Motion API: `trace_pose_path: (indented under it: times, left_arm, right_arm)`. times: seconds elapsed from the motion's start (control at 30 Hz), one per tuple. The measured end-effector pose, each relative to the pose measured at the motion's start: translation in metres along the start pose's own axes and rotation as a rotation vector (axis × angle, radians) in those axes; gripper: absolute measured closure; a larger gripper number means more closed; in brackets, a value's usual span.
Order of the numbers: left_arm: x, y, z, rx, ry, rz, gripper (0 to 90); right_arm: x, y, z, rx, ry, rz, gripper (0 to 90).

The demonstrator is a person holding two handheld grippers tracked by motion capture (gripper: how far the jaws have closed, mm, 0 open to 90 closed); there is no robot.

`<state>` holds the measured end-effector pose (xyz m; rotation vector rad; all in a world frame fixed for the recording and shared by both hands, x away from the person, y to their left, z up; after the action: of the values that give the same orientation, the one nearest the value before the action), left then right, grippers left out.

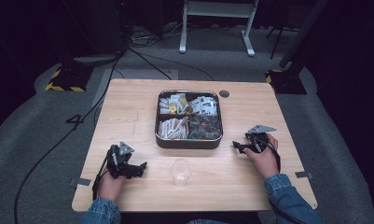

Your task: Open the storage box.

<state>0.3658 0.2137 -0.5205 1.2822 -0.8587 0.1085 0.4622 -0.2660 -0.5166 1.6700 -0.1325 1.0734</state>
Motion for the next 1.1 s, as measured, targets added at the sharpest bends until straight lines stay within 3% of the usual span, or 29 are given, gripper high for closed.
trace_pose_path:
  times: [0.23, 0.83, 0.93, 1.1]
  left_arm:
    - [0.000, 0.000, 0.000, 0.000, -0.002, -0.001, 0.0]
    - [0.000, 0.000, 0.001, 0.003, 0.004, 0.000, 0.0]
    - [0.000, 0.000, 0.001, 0.006, 0.005, -0.002, 0.0]
    - [0.000, 0.000, 0.001, 0.010, 0.008, -0.001, 0.0]
  right_arm:
    - [0.000, 0.001, -0.002, 0.005, -0.003, 0.009, 30.4]
    - [-0.001, 0.002, -0.005, 0.005, -0.003, 0.004, 29.0]
    - [0.000, 0.003, -0.004, 0.025, -0.026, 0.007, 29.6]
    - [0.008, 0.014, -0.009, 0.023, -0.016, 0.053, 30.5]
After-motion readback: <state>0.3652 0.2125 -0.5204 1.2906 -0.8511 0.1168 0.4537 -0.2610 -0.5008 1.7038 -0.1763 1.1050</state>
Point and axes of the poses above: each handheld gripper's, and its own axes: y roughly backward along the jaws, x roughly out of its top, z roughly to its right, the point moved 2 cm from there along -y, roughly forward along the jaws, and after that the axes turned 4 degrees about -z, right-handed, at the moved point
